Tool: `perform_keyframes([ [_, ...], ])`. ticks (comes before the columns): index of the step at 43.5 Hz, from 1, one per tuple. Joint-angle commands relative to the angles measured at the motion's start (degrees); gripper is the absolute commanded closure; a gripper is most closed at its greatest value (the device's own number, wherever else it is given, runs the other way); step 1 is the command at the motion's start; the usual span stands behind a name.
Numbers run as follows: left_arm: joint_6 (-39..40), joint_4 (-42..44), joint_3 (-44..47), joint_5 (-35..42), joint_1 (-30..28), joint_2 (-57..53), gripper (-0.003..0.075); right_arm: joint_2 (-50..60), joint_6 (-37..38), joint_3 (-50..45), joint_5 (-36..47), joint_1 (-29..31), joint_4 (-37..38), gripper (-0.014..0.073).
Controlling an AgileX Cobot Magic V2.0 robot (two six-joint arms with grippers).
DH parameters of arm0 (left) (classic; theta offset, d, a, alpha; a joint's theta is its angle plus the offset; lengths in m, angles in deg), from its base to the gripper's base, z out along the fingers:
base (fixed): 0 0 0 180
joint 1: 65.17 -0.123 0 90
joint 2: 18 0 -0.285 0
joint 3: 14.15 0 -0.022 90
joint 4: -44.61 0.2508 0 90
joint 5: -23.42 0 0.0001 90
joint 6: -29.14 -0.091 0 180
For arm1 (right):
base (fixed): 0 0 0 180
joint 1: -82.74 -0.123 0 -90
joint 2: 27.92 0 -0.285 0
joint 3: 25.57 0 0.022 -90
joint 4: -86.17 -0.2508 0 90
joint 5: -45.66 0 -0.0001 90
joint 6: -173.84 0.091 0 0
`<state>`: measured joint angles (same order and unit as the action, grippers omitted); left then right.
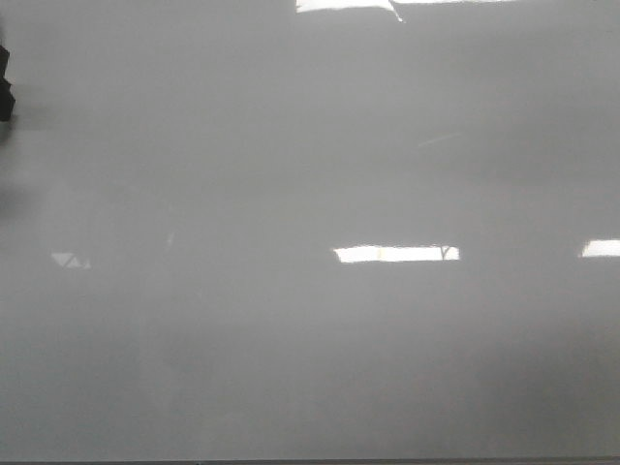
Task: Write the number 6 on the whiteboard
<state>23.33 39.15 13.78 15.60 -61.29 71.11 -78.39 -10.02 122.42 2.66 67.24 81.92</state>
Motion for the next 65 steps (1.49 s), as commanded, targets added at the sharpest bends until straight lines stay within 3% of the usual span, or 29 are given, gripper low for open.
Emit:
perform_keyframes([
  [1, 0.4, -0.5, -1.8, 5.4, 0.0, -0.9, 0.0327, -0.1, -0.4, 2.0, 3.1, -0.2, -0.1, 0.0034],
  [23, 0.4, -0.4, -1.8, 5.7, 0.0, -0.6, 0.0675, -0.1, -0.4, 2.0, 3.4, -0.2, -0.1, 0.0034],
  [29, 0.0, 0.0, -3.0, -0.9, 0.0, -3.0, 0.0731, -0.1, 0.0, 2.0, 3.6, -0.2, 1.0, 0.0034],
  [36, -1.4, 2.1, -7.3, -16.2, 0.0, -7.5, 0.0741, -0.1, 7.8, 3.6, 3.6, -0.2, 5.6, 0.0034],
  [43, -10.2, 2.0, -12.7, -33.0, 1.0, -11.5, 0.0741, -0.1, 13.9, 5.0, 3.0, -0.2, 12.8, 0.0034],
  [49, -17.6, 0.6, -16.7, -44.2, 5.1, -13.1, 0.0741, -0.1, 14.0, 5.2, 3.7, -0.2, 16.2, 0.0034],
  [52, -21.4, -1.5, -17.9, -48.0, 8.0, -13.1, 0.0741, -0.1, 14.0, 5.2, 3.9, -0.2, 16.2, 0.0034],
  [59, -27.0, -3.5, -18.1, -48.6, 17.4, -12.3, 0.0741, -0.1, 13.7, 5.2, 3.2, -0.3, 16.1, 0.0034],
  [65, -30.4, -3.6, -18.9, -51.3, 25.8, -9.8, 0.0741, -1.5, 9.0, 5.4, 1.4, -0.3, 12.3, 0.0034],
])
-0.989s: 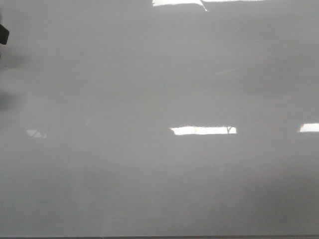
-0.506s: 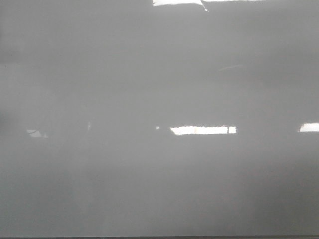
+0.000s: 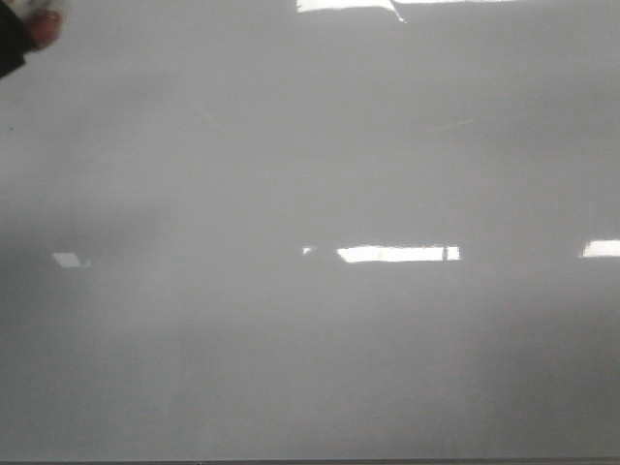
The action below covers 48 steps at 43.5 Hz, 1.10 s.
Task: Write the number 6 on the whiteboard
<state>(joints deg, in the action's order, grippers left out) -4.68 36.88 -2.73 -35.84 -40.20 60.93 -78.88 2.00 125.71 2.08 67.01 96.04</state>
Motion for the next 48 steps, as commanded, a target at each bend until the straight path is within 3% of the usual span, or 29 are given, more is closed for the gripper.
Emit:
perform_keyframes([
  [1, -2.7, -1.3, -2.4, -0.3, 5.9, 0.9, 0.0741, -1.5, -4.3, 2.3, 1.5, -0.1, -3.1, 0.0034],
  [14, -8.4, -2.1, -2.4, 0.6, 18.8, 7.1, 0.0741, -9.5, -34.5, 4.6, -8.7, -0.1, -27.8, 0.0034],
  [21, -9.6, -2.1, -2.4, 2.9, 21.9, 7.6, 0.0741, -12.9, -54.7, 4.8, -10.0, -1.5, -40.6, 0.0034],
  [24, -9.6, -2.1, -2.4, 3.6, 22.6, 7.6, 0.0741, -14.2, -59.8, 5.0, -10.0, -3.6, -44.0, 0.0036],
  [38, -9.6, -3.4, -2.4, 3.7, 22.9, 7.6, 0.0741, -21.5, -63.4, 9.1, -5.1, -18.0, -44.5, 0.0036],
  [48, -9.6, -3.4, -2.4, 4.2, 22.9, 7.6, 0.0741, -26.4, -63.5, 10.8, -0.2, -22.6, -44.5, 0.0036],
])
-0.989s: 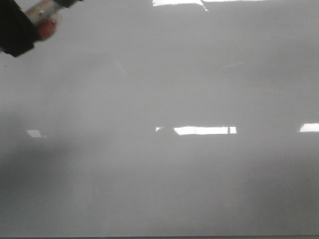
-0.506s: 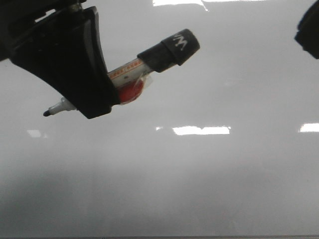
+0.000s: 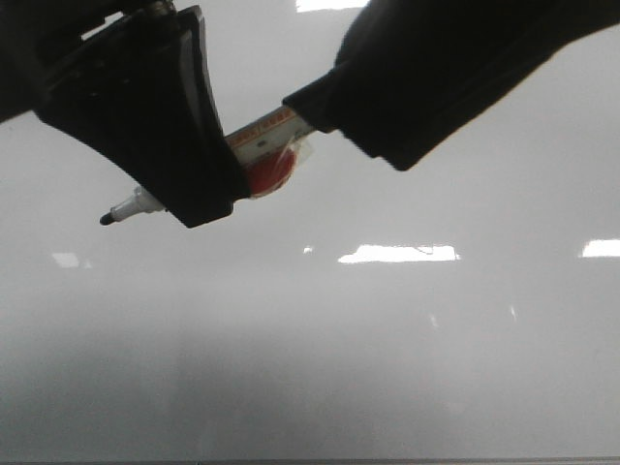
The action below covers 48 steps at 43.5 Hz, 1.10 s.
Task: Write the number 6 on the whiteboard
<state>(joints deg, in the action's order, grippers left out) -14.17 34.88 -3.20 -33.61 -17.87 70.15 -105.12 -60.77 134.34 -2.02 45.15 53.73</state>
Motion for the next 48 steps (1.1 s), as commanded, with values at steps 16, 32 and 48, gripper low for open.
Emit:
perform_keyframes([
  [16, -0.1, -1.4, -1.9, 2.9, 0.5, -1.6, 0.0741, -1.0, -0.7, 2.2, 5.1, -0.8, -2.3, 0.0399],
  [32, 0.3, -2.5, -2.1, 3.3, 0.5, -1.6, 0.048, -1.3, -0.4, 2.1, 4.8, -0.8, -2.3, 0.0708],
  [48, 10.9, 0.1, -3.8, 0.0, -9.0, -10.3, 0.027, 2.7, 14.5, 5.5, -3.3, 3.7, 9.5, 0.0707],
])
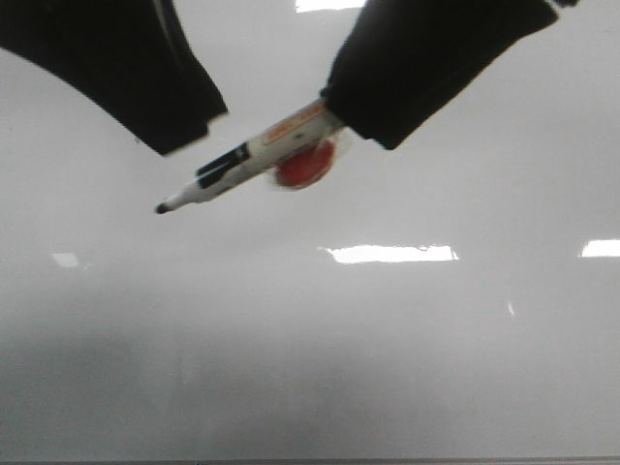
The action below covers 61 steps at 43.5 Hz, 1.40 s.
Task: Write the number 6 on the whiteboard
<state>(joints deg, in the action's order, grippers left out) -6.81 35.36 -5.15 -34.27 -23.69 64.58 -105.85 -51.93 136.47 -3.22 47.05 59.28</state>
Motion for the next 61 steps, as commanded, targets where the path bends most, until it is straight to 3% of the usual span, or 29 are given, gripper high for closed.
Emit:
perform_keyframes([
  [1, 4.1, -0.3, -1.7, 0.5, -4.2, -5.6, 0.027, 4.0, 7.6, 3.7, -3.1, 2.3, 5.2, 0.0707],
  [2, 4.6, -0.3, -1.3, 0.5, -5.1, -6.6, 0.027, 4.7, 9.4, 4.1, -3.8, 2.9, 6.9, 0.0707],
  [3, 6.2, -0.3, 0.3, 0.6, -8.5, -10.2, 0.027, 7.6, 16.1, 4.8, -6.8, 4.3, 11.3, 0.0707],
  [10, 9.4, -0.3, 6.4, 0.6, -15.5, -18.8, 0.027, 15.1, 30.7, 4.3, -8.9, 8.6, 20.1, 0.0707],
  [16, 13.4, -0.3, 10.7, 2.0, -21.7, -26.1, 0.027, 23.2, 38.6, 0.9, -5.9, 11.9, 20.8, 0.0707],
  [24, 14.1, -0.8, 12.9, 4.8, -26.0, -30.0, 0.027, 31.1, 45.8, -8.5, 2.5, 12.0, 20.8, 0.0707],
  [38, 14.1, -1.7, 12.9, 5.0, -26.3, -30.0, 0.0273, 31.8, 43.4, -17.8, 22.0, 11.9, 20.8, 0.0707],
  [48, 14.1, -1.7, 12.9, 5.0, -26.3, -30.0, 0.0313, 26.1, 43.5, -16.9, 27.0, 12.2, 20.8, 0.0707],
  [56, 14.1, -1.7, 12.9, 5.0, -26.3, -30.0, 0.0336, 19.3, 45.0, -11.9, 26.9, 17.3, 20.8, 0.0707],
  [61, 14.1, -1.7, 12.9, 5.0, -26.3, -30.0, 0.0336, 14.9, 44.6, -9.4, 26.4, 17.0, 20.8, 0.0707],
])
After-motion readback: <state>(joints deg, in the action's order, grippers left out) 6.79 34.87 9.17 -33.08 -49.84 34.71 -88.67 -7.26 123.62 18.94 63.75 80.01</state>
